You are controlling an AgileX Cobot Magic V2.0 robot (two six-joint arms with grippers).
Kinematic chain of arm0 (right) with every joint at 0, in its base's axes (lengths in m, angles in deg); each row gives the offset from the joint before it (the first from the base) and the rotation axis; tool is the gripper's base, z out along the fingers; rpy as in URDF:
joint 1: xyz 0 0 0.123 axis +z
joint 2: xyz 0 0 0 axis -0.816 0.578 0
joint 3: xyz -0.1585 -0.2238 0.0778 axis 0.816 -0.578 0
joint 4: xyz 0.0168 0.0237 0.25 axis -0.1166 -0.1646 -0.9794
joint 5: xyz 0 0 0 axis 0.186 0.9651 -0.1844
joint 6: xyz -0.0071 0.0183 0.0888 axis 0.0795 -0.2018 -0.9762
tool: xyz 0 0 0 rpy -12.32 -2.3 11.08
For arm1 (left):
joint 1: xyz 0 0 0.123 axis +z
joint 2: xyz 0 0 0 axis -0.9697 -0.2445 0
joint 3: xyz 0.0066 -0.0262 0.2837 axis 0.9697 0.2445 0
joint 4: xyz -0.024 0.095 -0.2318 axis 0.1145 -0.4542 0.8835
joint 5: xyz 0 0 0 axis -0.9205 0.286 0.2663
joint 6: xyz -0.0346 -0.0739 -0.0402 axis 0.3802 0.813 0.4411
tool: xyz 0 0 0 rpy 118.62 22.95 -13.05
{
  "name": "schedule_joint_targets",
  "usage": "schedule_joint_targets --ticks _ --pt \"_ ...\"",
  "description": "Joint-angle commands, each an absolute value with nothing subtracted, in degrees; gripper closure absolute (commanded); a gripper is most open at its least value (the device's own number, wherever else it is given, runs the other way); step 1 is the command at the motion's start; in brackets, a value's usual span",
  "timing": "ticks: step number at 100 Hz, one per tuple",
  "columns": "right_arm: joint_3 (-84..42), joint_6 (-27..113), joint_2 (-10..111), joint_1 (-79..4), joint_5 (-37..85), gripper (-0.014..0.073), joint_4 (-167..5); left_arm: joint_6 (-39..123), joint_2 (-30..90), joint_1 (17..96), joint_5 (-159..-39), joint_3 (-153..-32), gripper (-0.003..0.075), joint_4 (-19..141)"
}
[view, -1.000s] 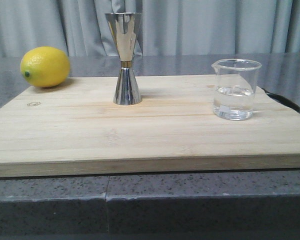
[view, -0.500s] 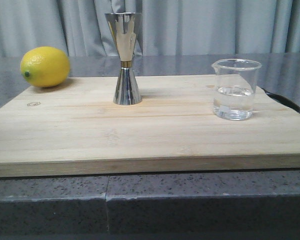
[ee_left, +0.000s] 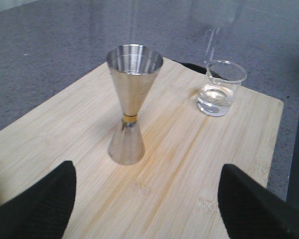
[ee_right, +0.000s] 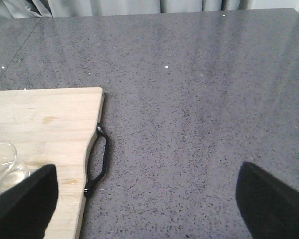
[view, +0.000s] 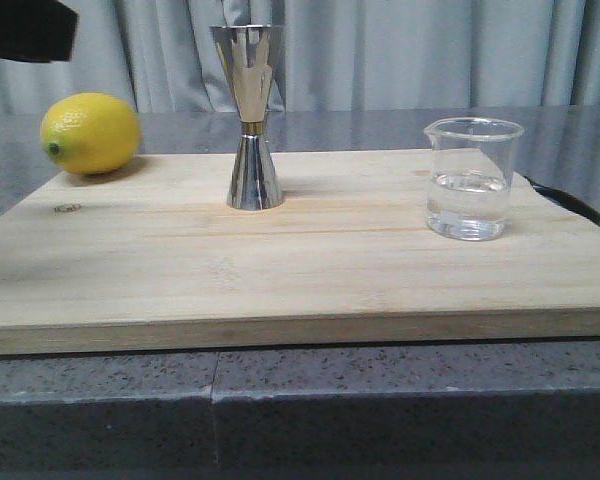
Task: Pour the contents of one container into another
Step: 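Reach the left gripper to the steel jigger and grasp it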
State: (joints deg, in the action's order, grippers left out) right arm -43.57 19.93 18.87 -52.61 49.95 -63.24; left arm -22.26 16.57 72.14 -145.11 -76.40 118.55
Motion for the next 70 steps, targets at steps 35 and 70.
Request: schedule_joint_targets --ticks 35,70 --pt "-41.5 20.6 19.6 -52.9 42.7 -0.0041 -62.3 -42.1 -0.3 64.0 -152.3 -79.8 0.0185 140.7" --pt "-41.5 20.6 19.6 -52.9 42.5 -0.0041 -62.3 -42.1 -9.2 59.6 -153.0 -89.8 0.0185 140.7"
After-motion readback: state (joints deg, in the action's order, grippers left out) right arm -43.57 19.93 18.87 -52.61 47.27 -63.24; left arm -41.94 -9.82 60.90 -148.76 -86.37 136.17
